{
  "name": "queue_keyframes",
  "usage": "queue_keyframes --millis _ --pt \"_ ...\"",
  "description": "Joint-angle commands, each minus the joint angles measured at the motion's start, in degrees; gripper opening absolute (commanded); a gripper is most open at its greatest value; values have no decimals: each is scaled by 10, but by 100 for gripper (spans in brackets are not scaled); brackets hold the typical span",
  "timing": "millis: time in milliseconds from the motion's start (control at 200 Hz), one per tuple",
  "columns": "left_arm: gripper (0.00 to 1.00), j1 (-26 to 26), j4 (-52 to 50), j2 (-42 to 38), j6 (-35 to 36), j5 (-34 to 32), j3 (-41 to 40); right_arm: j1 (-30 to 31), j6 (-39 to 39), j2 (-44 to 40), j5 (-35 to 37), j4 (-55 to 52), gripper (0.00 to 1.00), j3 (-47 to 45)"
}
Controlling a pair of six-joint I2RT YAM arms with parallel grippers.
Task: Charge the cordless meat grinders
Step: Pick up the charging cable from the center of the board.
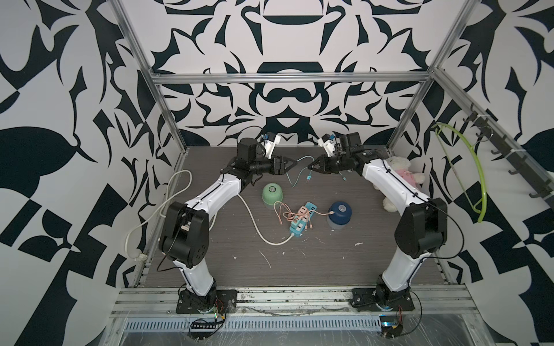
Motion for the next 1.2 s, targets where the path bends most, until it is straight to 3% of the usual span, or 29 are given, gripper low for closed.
queue_keyframes --millis 0,155,355,855,1195 --pt "71 -13 42 -24 33 -24 -28 26 135 -31 137 18 0 5" --pt "72 -13 90 -23 11 -1 -60 32 253 -12 175 -30 0 47" --pt "68 -14 79 6 13 52 -50 35 333 17 168 -69 0 101" --pt "58 -20 2 92 39 81 49 47 342 22 141 -54 0 115" --pt "54 -20 -47 103 68 84 75 49 274 23 99 -34 0 116"
